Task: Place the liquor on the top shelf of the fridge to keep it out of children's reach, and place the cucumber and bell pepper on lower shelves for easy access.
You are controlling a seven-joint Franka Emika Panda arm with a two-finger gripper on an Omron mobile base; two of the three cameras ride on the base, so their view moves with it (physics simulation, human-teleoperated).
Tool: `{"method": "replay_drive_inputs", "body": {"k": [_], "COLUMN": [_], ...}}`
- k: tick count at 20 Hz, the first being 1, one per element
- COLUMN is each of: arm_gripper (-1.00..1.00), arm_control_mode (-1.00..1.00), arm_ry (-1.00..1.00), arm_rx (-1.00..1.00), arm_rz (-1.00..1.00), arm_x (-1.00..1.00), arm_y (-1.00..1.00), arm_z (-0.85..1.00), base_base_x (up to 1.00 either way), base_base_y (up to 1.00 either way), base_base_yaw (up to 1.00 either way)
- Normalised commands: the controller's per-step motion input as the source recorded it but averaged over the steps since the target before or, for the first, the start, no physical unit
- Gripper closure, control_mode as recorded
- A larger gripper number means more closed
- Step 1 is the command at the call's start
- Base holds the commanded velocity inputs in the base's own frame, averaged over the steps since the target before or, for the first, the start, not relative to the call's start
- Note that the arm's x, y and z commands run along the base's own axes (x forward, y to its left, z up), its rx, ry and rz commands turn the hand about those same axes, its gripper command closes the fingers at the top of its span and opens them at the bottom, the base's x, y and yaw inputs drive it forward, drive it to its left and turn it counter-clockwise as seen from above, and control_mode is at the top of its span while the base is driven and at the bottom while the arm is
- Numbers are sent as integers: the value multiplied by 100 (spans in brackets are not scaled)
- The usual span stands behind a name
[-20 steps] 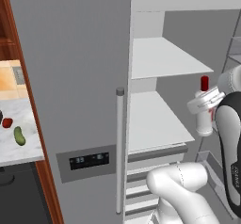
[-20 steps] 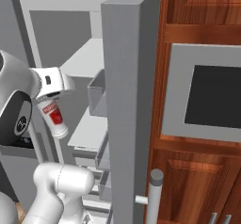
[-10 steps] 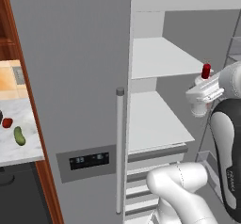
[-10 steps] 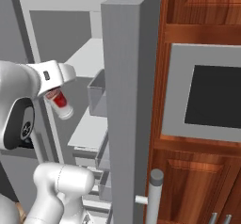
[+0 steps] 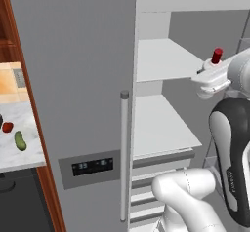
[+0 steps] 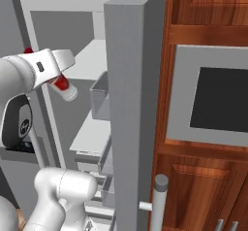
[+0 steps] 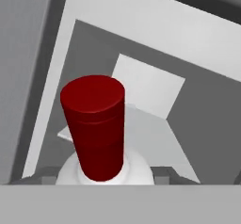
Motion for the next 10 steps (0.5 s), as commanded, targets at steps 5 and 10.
{"method": "replay_drive_inputs", "body": {"k": [5, 10], "arm_gripper": [100, 100], "arm_control_mode": [-100, -100], "arm_ry": [-3, 0], "arm_rx": [12, 20], "arm_rz": [-9, -7], "arm_x": [0, 0], "arm_y": [2, 3], "arm_z": [33, 38], "base_base_x": [0, 0], "base_base_y": [0, 0], "base_base_yaw": [0, 0]}}
